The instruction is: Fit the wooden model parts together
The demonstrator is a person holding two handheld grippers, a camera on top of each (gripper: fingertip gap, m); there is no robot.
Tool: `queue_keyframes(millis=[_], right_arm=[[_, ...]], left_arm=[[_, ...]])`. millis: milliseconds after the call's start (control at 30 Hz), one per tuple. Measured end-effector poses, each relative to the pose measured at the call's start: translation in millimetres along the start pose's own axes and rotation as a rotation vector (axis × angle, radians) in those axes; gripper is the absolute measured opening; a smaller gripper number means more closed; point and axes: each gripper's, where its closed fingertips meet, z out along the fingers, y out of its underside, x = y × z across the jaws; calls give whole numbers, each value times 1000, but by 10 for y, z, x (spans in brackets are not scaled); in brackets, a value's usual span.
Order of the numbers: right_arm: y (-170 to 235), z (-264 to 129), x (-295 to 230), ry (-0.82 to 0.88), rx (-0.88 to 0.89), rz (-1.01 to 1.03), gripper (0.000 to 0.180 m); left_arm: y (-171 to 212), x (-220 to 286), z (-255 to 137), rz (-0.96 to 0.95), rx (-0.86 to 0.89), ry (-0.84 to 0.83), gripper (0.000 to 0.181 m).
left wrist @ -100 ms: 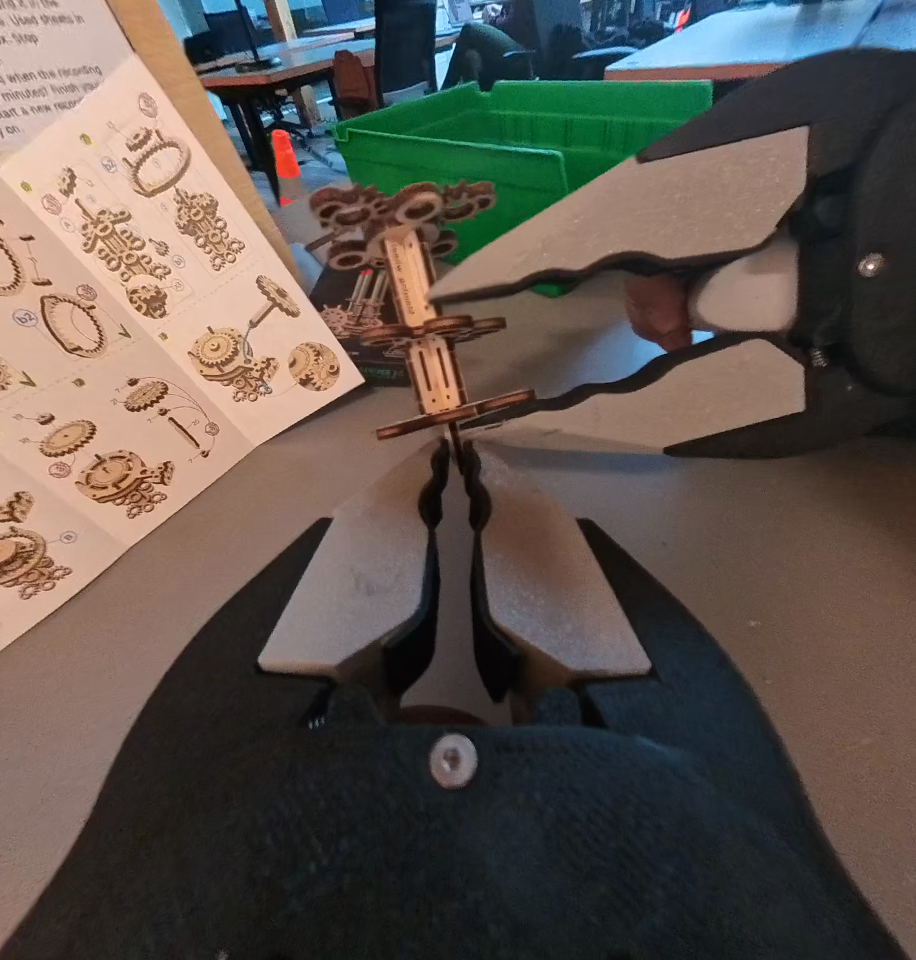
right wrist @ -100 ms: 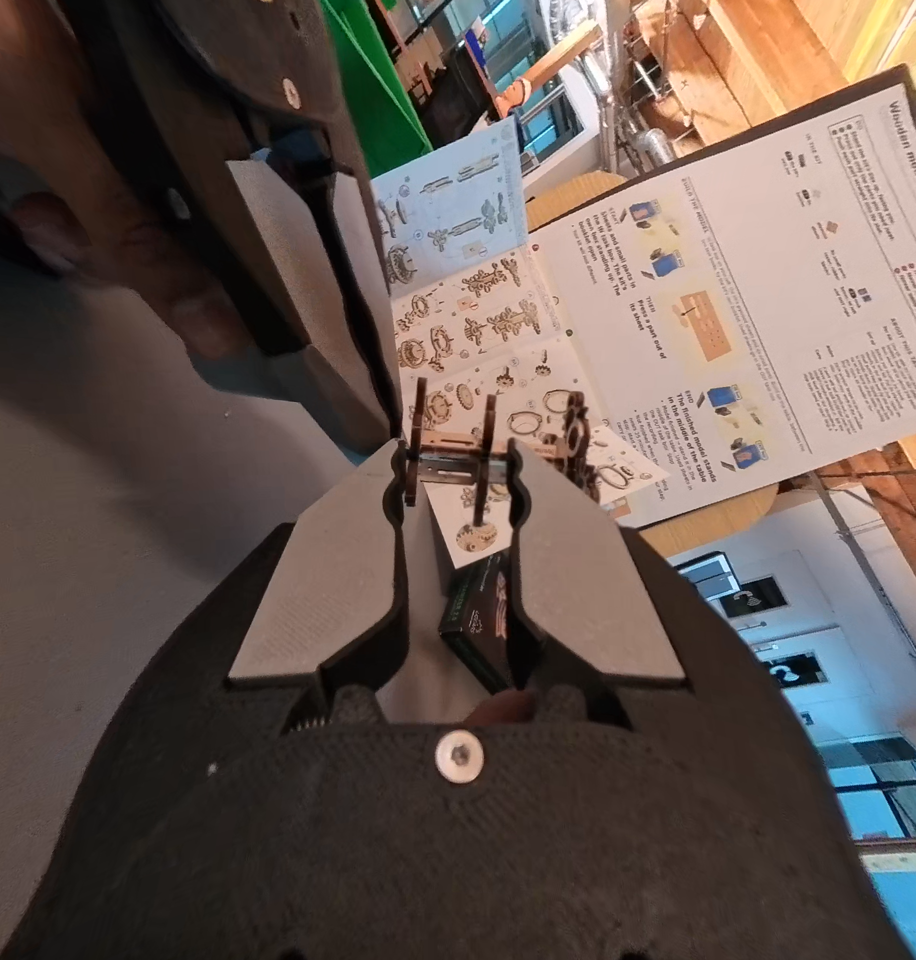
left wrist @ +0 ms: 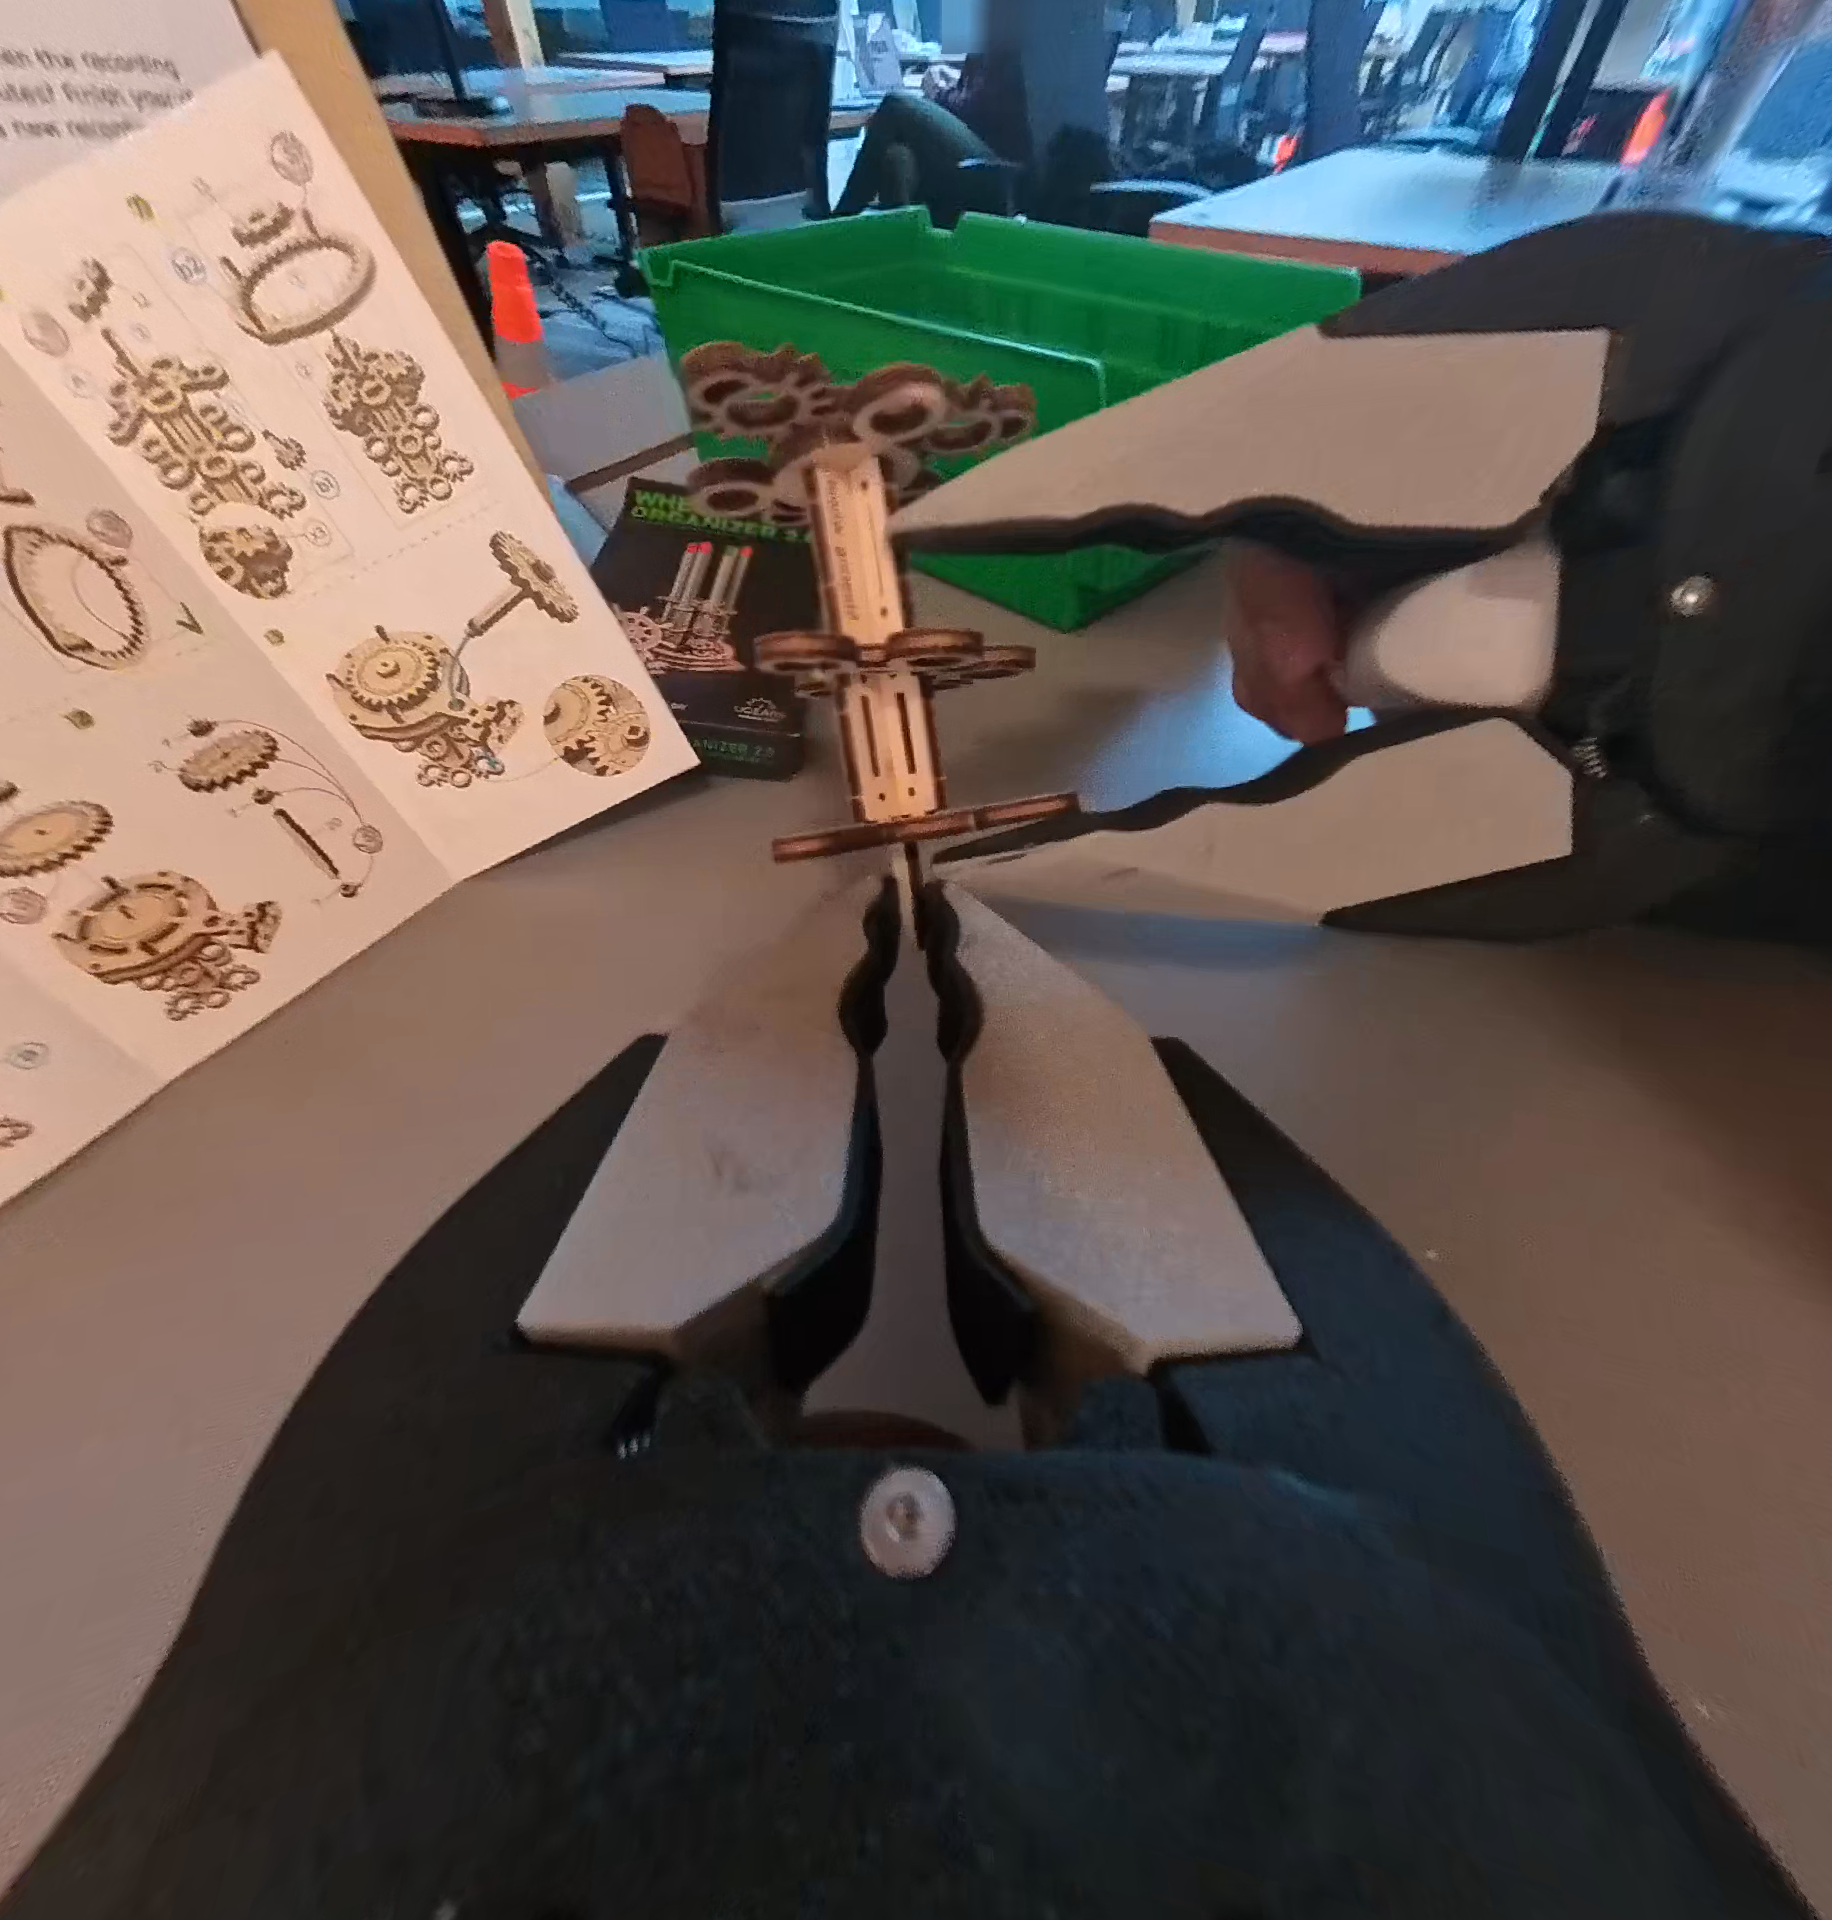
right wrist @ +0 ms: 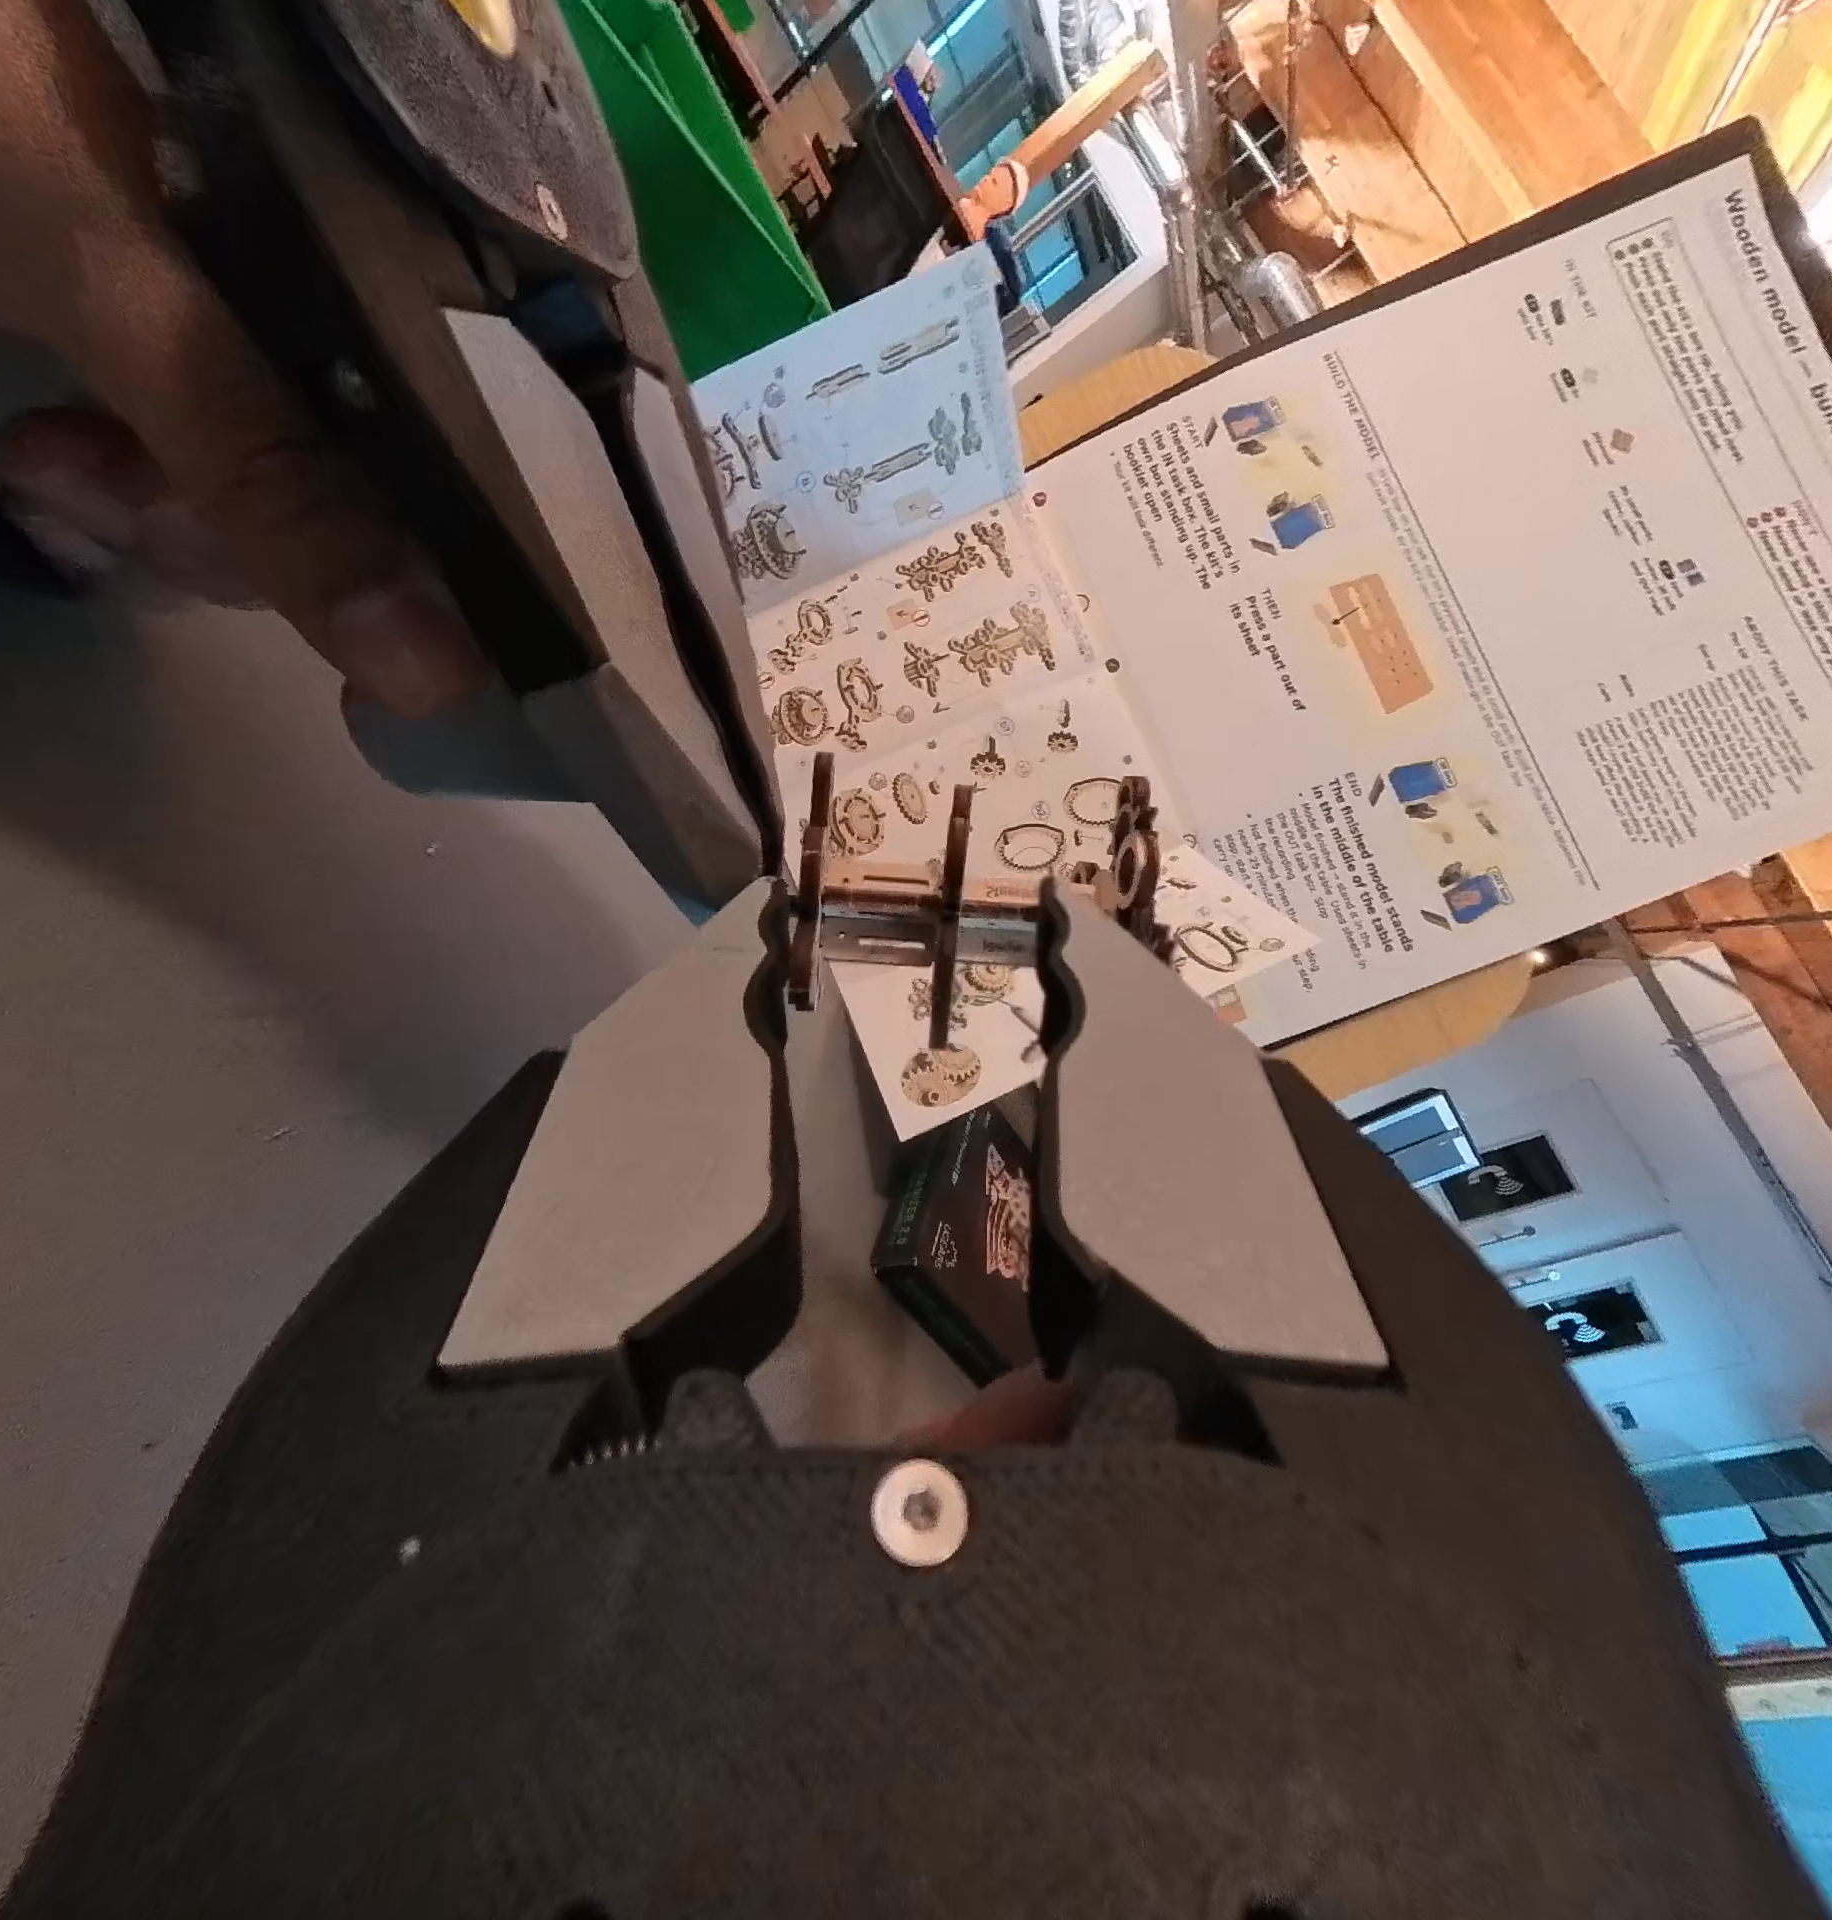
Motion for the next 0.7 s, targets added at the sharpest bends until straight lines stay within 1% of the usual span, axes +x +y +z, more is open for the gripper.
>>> queue_keyframes(millis=[100, 267, 433, 500, 700], right_arm=[[-33, -13, 12, 2, 21, -2, 52], [-39, -36, 1, -9, 27, -17, 52], [-74, -85, 15, -7, 51, -28, 47], [-110, -114, 38, 4, 66, -34, 44], [-220, -185, 46, -8, 121, -7, 45]], left_arm=[[-28, -36, -27, -78, 25, 28, 1], [-82, -82, -84, -263, 79, 127, 1], [-234, 106, -200, -530, 175, 437, 1], [-247, 133, -243, -593, 182, 518, 1], [-340, 225, -457, -745, 215, 794, 1]])
